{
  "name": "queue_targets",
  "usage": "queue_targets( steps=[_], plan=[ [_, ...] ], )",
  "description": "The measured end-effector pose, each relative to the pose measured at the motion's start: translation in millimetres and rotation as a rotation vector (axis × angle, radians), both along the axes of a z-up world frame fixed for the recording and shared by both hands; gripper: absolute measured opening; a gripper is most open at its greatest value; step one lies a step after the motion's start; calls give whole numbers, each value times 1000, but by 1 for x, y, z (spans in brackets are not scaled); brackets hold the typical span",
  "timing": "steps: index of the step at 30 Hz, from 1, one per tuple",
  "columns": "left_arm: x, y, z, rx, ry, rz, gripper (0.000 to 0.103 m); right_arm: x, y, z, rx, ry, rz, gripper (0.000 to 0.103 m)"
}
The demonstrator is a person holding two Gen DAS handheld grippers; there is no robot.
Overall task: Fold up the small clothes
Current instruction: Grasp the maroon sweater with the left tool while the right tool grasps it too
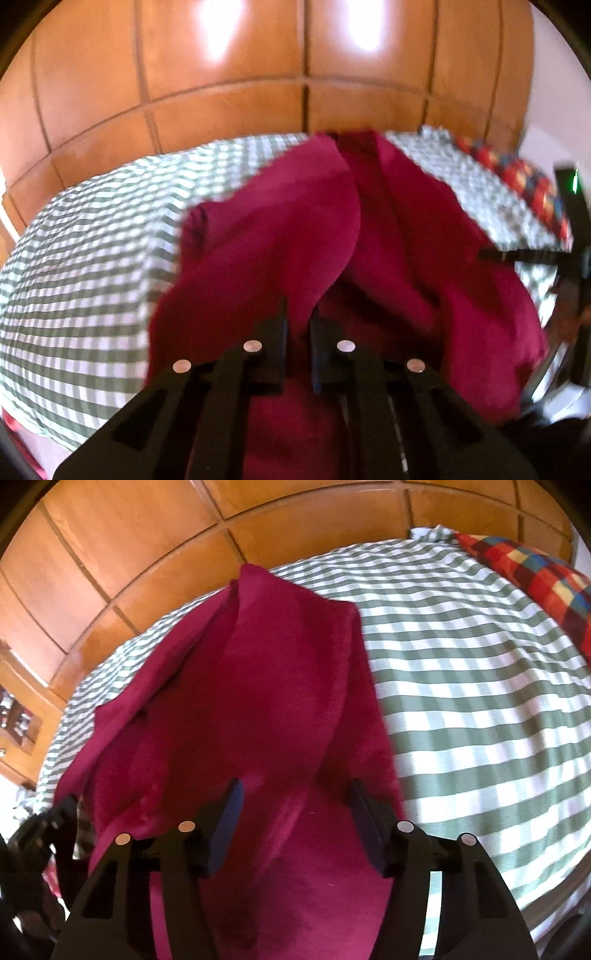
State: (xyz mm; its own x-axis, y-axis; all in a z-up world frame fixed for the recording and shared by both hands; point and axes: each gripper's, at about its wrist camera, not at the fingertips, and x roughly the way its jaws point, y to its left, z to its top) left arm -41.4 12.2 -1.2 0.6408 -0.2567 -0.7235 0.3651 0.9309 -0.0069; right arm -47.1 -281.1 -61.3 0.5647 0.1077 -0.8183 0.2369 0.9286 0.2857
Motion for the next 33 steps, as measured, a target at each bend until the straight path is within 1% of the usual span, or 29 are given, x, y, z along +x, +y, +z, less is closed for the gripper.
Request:
queue_targets(
  steps=[2, 3, 4, 5, 7, 9, 11, 15, 17, 19, 21, 22, 23, 24, 25, 26, 27, 29, 31, 32, 33],
  plan=[
    [8, 9, 10, -24, -15, 28, 8, 6, 9, -1, 12, 1, 34, 43],
    [13, 15, 17, -50, -23, 50, 8, 8, 13, 0, 6, 2, 49, 39],
    [19, 22, 22, -75, -28, 69, 8, 10, 18, -1, 1, 5, 70, 39],
    [26, 31, 29, -104, -35, 96, 8, 15, 27, -4, -6, 34, 121, 39],
    [40, 43, 37, -126, -48, 143, 8, 17, 34, -6, -51, 49, 150, 33],
    [60, 55, 45, -130, -66, 192, 8, 18, 36, -2, -80, 41, 170, 12],
    [84, 68, 55, -106, -96, 247, 8, 19, 33, 3, -84, 31, 166, 8],
    [137, 91, 75, -74, -146, 365, 8, 21, 24, 18, -127, -15, 146, 8],
    [172, 102, 85, -42, -168, 447, 8, 24, 17, 29, -141, -38, 129, 8],
    [195, 107, 87, -11, -164, 497, 8, 30, 6, 42, -160, -68, 102, 8],
    [222, 108, 85, 29, -139, 535, 10, 33, -8, 55, -206, -95, 67, 8],
    [233, 109, 83, 52, -125, 565, 16, 36, -15, 61, -236, -105, 48, 8],
    [238, 111, 83, 54, -120, 581, 30, 39, -27, 67, -273, -116, 16, 8],
    [239, 116, 83, 49, -118, 609, 42, 41, -36, 72, -303, -122, -9, 8],
    [238, 122, 84, 35, -129, 630, 58, 47, -47, 76, -334, -125, -36, 8],
    [229, 128, 85, 11, -156, 657, 66, 53, -60, 80, -377, -125, -68, 8],
    [222, 131, 85, -14, -164, 665, 67, 60, -72, 82, -418, -121, -95, 8],
    [209, 137, 79, -52, -139, 638, 68, 78, -97, 83, -492, -100, -154, 8],
    [189, 134, 72, -90, -118, 577, 68, 94, -118, 81, -542, -76, -207, 8],
    [172, 129, 66, -114, -104, 509, 68, 102, -130, 79, -563, -61, -239, 8],
    [164, 127, 62, -122, -95, 480, 68, 108, -140, 78, -566, -49, -264, 9]
  ],
)
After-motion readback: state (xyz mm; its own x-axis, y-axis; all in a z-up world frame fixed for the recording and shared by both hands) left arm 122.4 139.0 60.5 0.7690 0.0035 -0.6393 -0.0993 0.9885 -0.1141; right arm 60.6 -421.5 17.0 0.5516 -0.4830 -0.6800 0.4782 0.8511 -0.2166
